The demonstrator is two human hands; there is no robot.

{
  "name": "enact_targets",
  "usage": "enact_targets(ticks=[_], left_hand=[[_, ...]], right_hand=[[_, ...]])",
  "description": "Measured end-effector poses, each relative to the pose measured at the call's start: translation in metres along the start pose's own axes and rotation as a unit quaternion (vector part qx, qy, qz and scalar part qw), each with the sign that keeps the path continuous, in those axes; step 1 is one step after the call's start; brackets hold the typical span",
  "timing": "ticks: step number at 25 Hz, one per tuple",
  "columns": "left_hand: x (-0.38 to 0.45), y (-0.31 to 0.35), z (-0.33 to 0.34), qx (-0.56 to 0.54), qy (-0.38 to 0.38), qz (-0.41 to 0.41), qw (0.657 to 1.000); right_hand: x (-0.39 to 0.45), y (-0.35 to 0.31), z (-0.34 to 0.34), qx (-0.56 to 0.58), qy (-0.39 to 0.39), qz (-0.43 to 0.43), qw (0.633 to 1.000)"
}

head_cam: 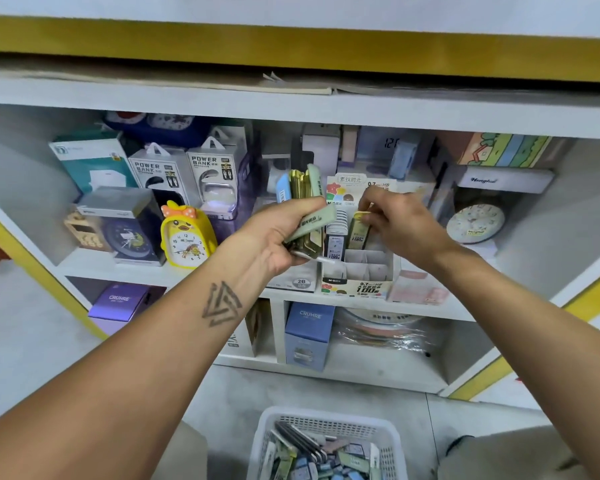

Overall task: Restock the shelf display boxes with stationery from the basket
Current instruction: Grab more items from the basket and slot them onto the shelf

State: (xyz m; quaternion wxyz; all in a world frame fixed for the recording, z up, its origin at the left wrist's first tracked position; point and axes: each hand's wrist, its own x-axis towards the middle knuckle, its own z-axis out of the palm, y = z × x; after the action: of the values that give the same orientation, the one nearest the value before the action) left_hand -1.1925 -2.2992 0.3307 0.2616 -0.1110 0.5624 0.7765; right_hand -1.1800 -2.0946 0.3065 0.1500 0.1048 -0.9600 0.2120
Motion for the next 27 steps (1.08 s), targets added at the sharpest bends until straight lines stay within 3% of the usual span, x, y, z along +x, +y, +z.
enact_targets(ticks=[3,4,6,8,9,17,22,27], left_hand=[[0.001,0.0,0.001,-0.003,0.004,0.005,1.0],[0.001,0.0,0.002,-0.006,0.006,0.008,1.0],[-0.001,0.001,0.001,-0.015,0.013,0.016,1.0],[-0.002,-0.001,0.002,-0.024,0.028,0.022,0.999],[-0.002,-0.002,0.003,-0.032,0.037,0.023,0.999],[0.004,-0.002,-0.001,-0.06,0.083,0.026,0.994],[0.008,0.0,-0.012,-0.075,0.154,0.097,0.98],[0.002,0.004,-0.023,-0.06,0.158,0.088,0.982]], right_hand=[[-0.001,-0.005,0.001,-0.122,0.018,-0.039,0.992],[-0.002,-0.009,-0.001,-0.115,0.038,-0.034,0.992],[-0.008,-0.023,-0.008,0.101,0.016,0.06,0.993],[-0.017,-0.039,-0.013,0.361,-0.09,0.164,0.914],[-0.02,-0.045,-0.013,0.41,-0.115,0.175,0.888],[-0.019,-0.072,-0.008,0.321,-0.054,0.09,0.941],[-0.013,-0.087,-0.016,0.446,-0.103,0.055,0.887],[-0.01,-0.096,-0.004,0.404,-0.076,0.055,0.91]])
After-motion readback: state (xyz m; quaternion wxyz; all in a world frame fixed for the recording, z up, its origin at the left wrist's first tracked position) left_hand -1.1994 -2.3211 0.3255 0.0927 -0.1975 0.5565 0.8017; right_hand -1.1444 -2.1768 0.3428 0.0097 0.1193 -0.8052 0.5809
